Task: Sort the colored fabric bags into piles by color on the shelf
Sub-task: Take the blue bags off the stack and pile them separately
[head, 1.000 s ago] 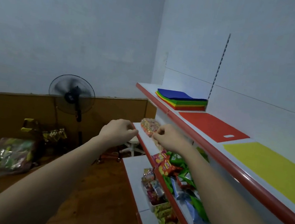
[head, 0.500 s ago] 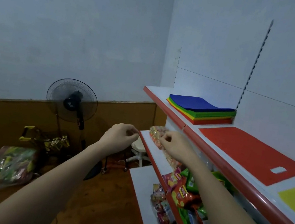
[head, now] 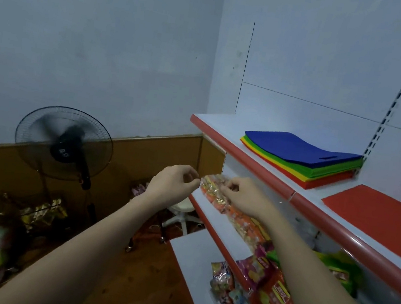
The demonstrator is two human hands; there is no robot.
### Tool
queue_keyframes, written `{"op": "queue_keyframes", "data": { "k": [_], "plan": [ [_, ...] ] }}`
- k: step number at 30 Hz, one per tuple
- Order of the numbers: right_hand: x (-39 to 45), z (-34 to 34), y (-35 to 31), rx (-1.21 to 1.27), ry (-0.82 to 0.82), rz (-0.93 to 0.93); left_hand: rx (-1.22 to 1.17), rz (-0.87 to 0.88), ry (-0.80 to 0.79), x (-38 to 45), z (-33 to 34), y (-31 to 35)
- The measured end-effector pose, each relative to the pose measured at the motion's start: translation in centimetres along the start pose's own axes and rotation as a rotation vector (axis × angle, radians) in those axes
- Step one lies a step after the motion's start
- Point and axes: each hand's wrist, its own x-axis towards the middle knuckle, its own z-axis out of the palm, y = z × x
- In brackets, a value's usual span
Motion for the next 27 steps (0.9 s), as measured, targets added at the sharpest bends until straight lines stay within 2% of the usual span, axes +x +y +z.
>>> {"op": "queue_keyframes", "data": {
  "k": [4,8,14,18,20,23,25,27],
  "plan": [
    [2.2,-0.2,0.2,-0.016,0.054,0.076,-0.074,0.082,-0.034,4.1,0.4,-1.8],
    [4.6,-2.2,0.9,0.064,0.217,0.147,-0.15,0.172,-0.077,9.2,1.2,-1.8],
    [8.6,-7.3,3.4,0.021,0.646,0.224,-0.288,0.265,-0.127,18.9,4.1,0.7],
    [10.0,-10.7,6.8,0.029,0.976,0.352,-0.335,0.284,-0.161,24.5,6.6,2.5],
    [10.3,-11.4,8.7,-0.025,1.087,0.434,-0.313,0.313,-0.171,27.3,8.0,2.9],
    [10.5,-11.6,11.3,-0.169,1.084,0.627,-0.274,0.335,-0.132,31.5,10.2,3.5],
    [10.5,-11.3,12.5,-0.171,1.018,0.766,-0.219,0.325,-0.105,33.8,11.6,3.8],
    [10.7,-10.7,13.6,-0.129,0.985,0.81,-0.152,0.327,-0.11,35.7,12.9,4.1]
  ]
}}
